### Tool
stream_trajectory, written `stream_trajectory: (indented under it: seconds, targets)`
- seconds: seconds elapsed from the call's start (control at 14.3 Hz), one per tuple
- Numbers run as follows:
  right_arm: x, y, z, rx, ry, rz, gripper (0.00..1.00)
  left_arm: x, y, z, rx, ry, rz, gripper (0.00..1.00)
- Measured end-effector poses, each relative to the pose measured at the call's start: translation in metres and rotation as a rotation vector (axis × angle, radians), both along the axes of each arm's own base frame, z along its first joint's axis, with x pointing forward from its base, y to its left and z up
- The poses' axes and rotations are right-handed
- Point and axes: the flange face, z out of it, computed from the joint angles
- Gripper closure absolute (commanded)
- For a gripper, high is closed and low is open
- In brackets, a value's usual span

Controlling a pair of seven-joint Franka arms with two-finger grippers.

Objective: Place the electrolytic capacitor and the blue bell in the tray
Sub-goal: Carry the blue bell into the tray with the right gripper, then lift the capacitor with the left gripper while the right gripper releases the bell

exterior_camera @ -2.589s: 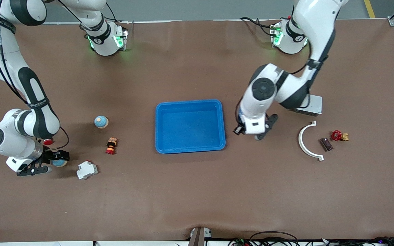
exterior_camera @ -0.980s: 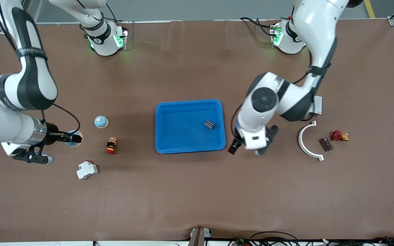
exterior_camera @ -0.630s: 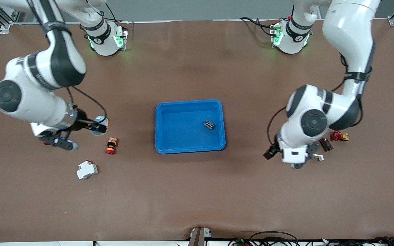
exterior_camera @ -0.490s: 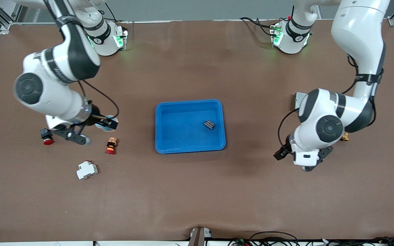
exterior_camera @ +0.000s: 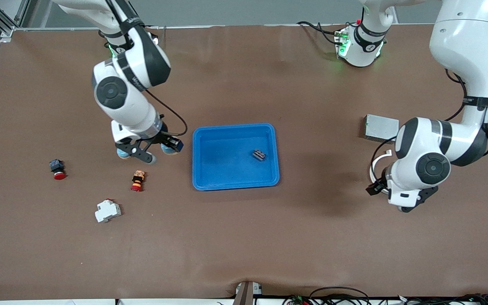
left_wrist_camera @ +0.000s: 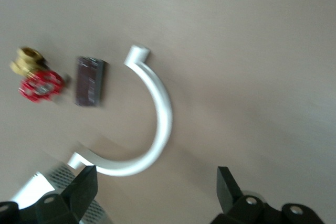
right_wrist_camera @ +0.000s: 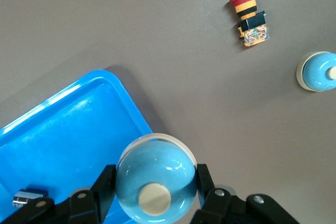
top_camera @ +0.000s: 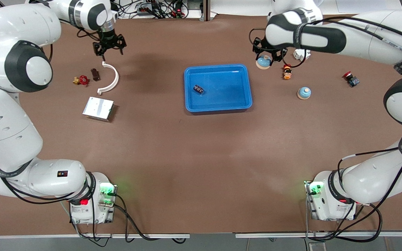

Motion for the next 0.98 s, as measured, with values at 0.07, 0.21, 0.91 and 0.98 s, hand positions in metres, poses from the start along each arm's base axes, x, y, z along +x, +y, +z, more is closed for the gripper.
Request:
stream_trajectory:
  seconds: [0.07, 0.21, 0.91, 0.98]
  targets:
    - [-0.005, 0.011, -0.004, -0.009, -0.010, -0.013, 1.00, -0.002, 0.015, -0.006, 0.008, 0.012, -0.007, 0.00]
    - [-0.015, 0.033, -0.018, -0.006, -0.024, -0.043, 1.00, -0.007, 0.042, -0.018, 0.010, 0.016, -0.010, 0.00]
    - [-0.038, 0.090, -0.131, -0.033, -0.032, -0.100, 1.00, -0.037, 0.099, -0.074, 0.005, -0.021, -0.070, 0.31]
    - [-0.040, 0.093, -0.137, -0.034, -0.031, -0.102, 1.00, -0.038, 0.098, -0.076, 0.003, -0.021, -0.072, 0.31]
